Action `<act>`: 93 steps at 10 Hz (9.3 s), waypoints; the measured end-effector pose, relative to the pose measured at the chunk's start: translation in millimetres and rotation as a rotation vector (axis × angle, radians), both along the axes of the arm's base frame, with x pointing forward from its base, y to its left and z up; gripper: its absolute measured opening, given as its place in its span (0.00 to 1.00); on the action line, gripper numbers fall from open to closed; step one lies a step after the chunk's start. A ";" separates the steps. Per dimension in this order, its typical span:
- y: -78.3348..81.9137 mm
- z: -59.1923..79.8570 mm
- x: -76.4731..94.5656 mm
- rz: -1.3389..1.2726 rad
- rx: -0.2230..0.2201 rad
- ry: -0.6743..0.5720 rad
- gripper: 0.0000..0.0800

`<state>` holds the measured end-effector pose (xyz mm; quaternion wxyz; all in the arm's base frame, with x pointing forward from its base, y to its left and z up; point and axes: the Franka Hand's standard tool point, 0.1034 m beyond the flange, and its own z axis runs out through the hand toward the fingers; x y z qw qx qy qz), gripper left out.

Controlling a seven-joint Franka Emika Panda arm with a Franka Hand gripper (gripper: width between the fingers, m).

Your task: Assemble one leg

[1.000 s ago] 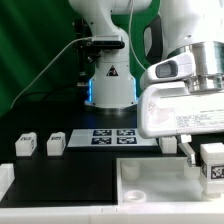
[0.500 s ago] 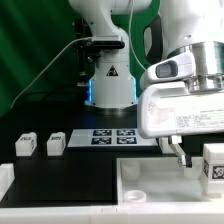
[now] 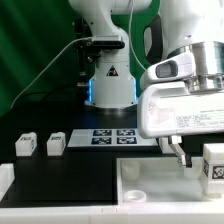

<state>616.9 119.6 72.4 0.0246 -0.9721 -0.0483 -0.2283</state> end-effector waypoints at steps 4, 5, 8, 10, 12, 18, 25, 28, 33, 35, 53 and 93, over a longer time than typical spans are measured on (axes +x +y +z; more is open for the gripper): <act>-2.3 50.0 -7.8 0.001 0.001 0.196 0.81; -4.6 55.2 -10.5 0.001 -0.005 0.296 0.81; -3.9 55.6 -6.5 0.021 -0.057 0.623 0.81; -1.3 50.8 8.7 0.021 -0.060 0.637 0.81; -2.3 50.1 6.1 0.020 -0.060 0.638 0.81; -0.5 20.0 10.6 0.003 -0.059 0.620 0.81; -1.5 5.5 11.0 -0.022 -0.057 0.615 0.56; -0.9 5.5 10.9 -0.096 -0.042 0.618 0.36; -1.7 4.0 16.0 -0.700 0.139 0.588 0.36; -6.8 4.4 13.9 -0.960 0.305 0.562 0.36; 3.5 -4.9 4.1 -1.234 0.348 0.558 0.81; -10.6 -2.5 17.0 -0.560 0.152 0.387 0.37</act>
Offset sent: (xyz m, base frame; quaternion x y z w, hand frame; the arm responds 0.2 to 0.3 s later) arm -0.0030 -0.0077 0.0390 0.0010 -0.0549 -0.0020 0.9985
